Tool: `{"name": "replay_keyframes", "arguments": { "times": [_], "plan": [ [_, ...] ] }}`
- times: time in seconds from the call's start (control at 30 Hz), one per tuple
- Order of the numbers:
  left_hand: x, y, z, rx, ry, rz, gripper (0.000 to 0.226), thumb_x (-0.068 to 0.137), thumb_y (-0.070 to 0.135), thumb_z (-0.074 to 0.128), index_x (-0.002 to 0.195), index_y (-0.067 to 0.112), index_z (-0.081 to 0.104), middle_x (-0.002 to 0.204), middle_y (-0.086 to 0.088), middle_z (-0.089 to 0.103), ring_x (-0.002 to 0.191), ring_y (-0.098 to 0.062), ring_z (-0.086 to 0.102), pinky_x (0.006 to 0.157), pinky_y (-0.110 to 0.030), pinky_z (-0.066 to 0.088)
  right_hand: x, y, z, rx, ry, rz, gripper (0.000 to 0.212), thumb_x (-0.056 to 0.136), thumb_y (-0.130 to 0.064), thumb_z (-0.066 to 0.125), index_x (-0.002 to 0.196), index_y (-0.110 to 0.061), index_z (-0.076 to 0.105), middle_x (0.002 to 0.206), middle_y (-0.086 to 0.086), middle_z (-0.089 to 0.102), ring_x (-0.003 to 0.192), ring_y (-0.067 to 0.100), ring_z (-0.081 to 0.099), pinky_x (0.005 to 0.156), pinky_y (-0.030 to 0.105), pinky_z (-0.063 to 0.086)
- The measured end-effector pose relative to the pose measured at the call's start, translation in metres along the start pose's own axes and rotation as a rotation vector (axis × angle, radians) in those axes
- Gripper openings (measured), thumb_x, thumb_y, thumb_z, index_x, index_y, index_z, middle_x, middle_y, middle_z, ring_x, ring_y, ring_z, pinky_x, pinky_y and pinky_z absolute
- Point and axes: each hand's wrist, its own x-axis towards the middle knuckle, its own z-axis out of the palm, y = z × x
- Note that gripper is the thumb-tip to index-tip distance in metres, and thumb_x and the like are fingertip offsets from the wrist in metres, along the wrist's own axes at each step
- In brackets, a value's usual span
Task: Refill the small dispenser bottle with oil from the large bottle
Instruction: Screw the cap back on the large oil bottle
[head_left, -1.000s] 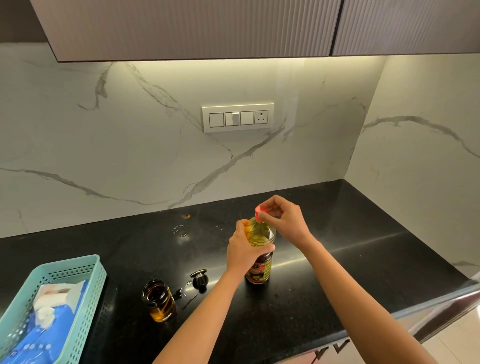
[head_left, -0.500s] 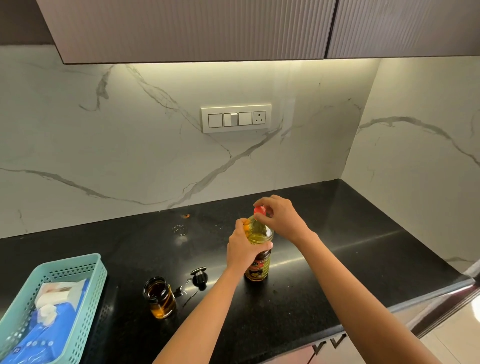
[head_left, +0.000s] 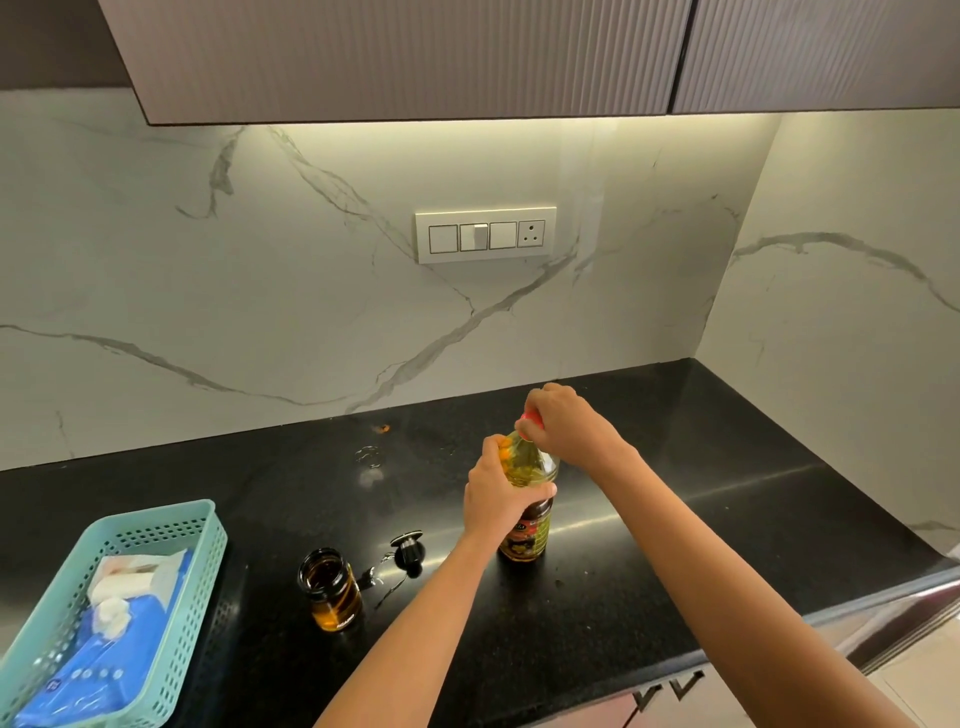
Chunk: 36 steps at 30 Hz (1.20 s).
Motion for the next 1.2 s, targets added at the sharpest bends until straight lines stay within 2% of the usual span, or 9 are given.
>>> {"name": "replay_keyframes", "arguments": {
  "times": [0.1,0.2,0.3,0.37,0.53,0.67,0.87,1.1,1.2],
  "plan": [
    [-0.001,0.001,0.001,0.013,0.013,0.001,0.079,0.060,0.050,0.081,0.123,0.028,0.038,0.119,0.004,0.058,0.110,-0.017,0.056,0.091,-0.036,0.051,0.001,-0.005,0.005,-0.091,0.042,0.040,0.035,0.095,-0.035,0.049,0.107,-0.004,0.059,0.102,0.009,0.061,0.076,0.011,0.050,0.065,0.020,0.038],
    [-0.002,0.001,0.000,0.015,0.008,0.007,0.078,0.060,0.049,0.081,0.122,0.028,0.039,0.117,0.004,0.058,0.109,-0.017,0.057,0.090,-0.036,0.051,0.003,-0.008,0.003,-0.164,0.061,0.022,0.038,0.093,-0.040,0.050,0.108,-0.006,0.058,0.100,0.009,0.063,0.076,0.012,0.052,0.065,0.022,0.041],
    [-0.001,-0.001,-0.004,-0.003,-0.003,0.007,0.078,0.060,0.046,0.082,0.122,0.028,0.039,0.116,0.004,0.058,0.109,-0.016,0.056,0.090,-0.033,0.050,0.005,0.001,-0.011,-0.168,-0.162,-0.101,0.038,0.092,-0.039,0.052,0.119,-0.012,0.053,0.111,0.007,0.061,0.092,0.019,0.059,0.076,0.027,0.050],
    [0.000,-0.002,-0.006,-0.003,-0.014,0.006,0.078,0.060,0.046,0.082,0.123,0.028,0.039,0.116,0.004,0.059,0.108,-0.016,0.057,0.089,-0.033,0.051,0.006,0.008,-0.016,-0.167,-0.232,-0.155,0.036,0.092,-0.036,0.054,0.121,-0.014,0.052,0.113,0.006,0.061,0.097,0.019,0.059,0.077,0.025,0.047],
    [-0.001,-0.001,-0.004,0.027,0.010,-0.001,0.080,0.059,0.052,0.079,0.124,0.029,0.039,0.116,0.004,0.060,0.108,-0.018,0.058,0.088,-0.036,0.052,0.010,0.019,-0.006,-0.181,-0.144,-0.174,0.028,0.092,-0.042,0.050,0.090,-0.015,0.054,0.084,0.003,0.060,0.070,0.014,0.051,0.060,0.019,0.036],
    [-0.003,-0.003,-0.002,0.043,0.032,0.005,0.080,0.060,0.053,0.079,0.124,0.029,0.038,0.116,0.004,0.060,0.107,-0.018,0.059,0.088,-0.036,0.052,0.011,0.021,-0.003,-0.272,-0.019,-0.246,0.041,0.093,-0.047,0.039,0.080,-0.013,0.057,0.073,0.002,0.056,0.058,0.009,0.041,0.057,0.019,0.027],
    [-0.003,-0.002,-0.002,0.039,0.068,-0.008,0.077,0.062,0.054,0.078,0.123,0.027,0.040,0.118,0.003,0.060,0.109,-0.018,0.059,0.089,-0.035,0.051,0.014,0.011,0.009,-0.308,0.040,-0.136,0.045,0.093,-0.051,0.036,0.073,-0.016,0.054,0.068,-0.002,0.052,0.060,0.010,0.043,0.072,0.026,0.030],
    [-0.006,-0.001,0.002,0.018,0.068,-0.005,0.077,0.063,0.053,0.077,0.124,0.026,0.039,0.118,0.004,0.059,0.109,-0.017,0.058,0.093,-0.038,0.049,0.012,-0.002,0.018,-0.363,0.096,0.079,0.052,0.094,-0.051,0.033,0.061,-0.016,0.050,0.054,-0.004,0.043,0.052,0.009,0.041,0.074,0.026,0.037],
    [-0.001,-0.007,-0.005,-0.030,-0.049,-0.004,0.086,0.061,0.049,0.081,0.129,0.025,0.033,0.126,0.002,0.056,0.116,-0.019,0.055,0.096,-0.036,0.047,0.007,-0.010,0.014,-0.404,0.101,0.183,0.056,0.092,-0.058,0.031,0.076,-0.013,0.060,0.070,0.000,0.059,0.068,0.013,0.054,0.088,0.034,0.045]
  ]
}}
